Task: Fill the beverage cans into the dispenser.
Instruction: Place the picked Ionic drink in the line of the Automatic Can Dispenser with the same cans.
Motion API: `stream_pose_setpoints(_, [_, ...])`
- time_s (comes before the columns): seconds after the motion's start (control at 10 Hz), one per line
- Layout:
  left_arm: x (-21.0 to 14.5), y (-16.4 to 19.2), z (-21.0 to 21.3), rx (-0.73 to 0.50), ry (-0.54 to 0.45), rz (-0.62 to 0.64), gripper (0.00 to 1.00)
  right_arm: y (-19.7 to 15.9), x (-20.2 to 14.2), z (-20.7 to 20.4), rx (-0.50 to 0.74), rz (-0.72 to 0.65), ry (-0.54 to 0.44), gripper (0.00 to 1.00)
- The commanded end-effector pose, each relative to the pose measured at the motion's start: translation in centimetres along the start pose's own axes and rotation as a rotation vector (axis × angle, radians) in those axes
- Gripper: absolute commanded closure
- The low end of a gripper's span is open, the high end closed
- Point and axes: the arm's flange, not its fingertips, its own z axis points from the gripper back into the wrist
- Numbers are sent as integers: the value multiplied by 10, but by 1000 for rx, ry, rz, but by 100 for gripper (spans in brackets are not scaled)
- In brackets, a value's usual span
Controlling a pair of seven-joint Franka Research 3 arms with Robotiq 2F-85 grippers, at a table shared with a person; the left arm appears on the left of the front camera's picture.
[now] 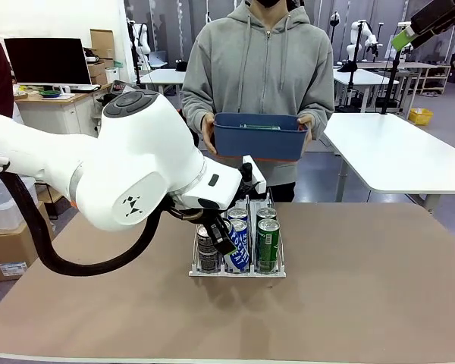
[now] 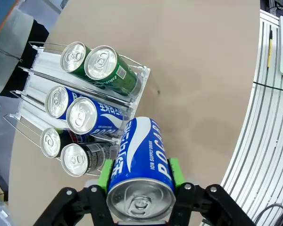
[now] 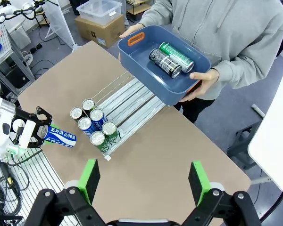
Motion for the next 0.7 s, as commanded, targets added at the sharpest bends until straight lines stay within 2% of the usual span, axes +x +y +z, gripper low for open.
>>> stream_pose_setpoints(0.0, [0,-1,3,-6,-7,-12,91,0,-1,0,-3,-3,-8,0])
stream_pose_setpoints(0.2, [0,-1,3,-6,-7,-12,91,0,-1,0,-3,-3,-8,0])
stream_pose_setpoints(0.3, [0,-1,0,-1,1,-2,43,0,-1,0,-3,-3,-8,0])
stream_pose_setpoints(0.6, [10,9,-14,3,14,33,43,0,-1,0,-3,-3,-8,0])
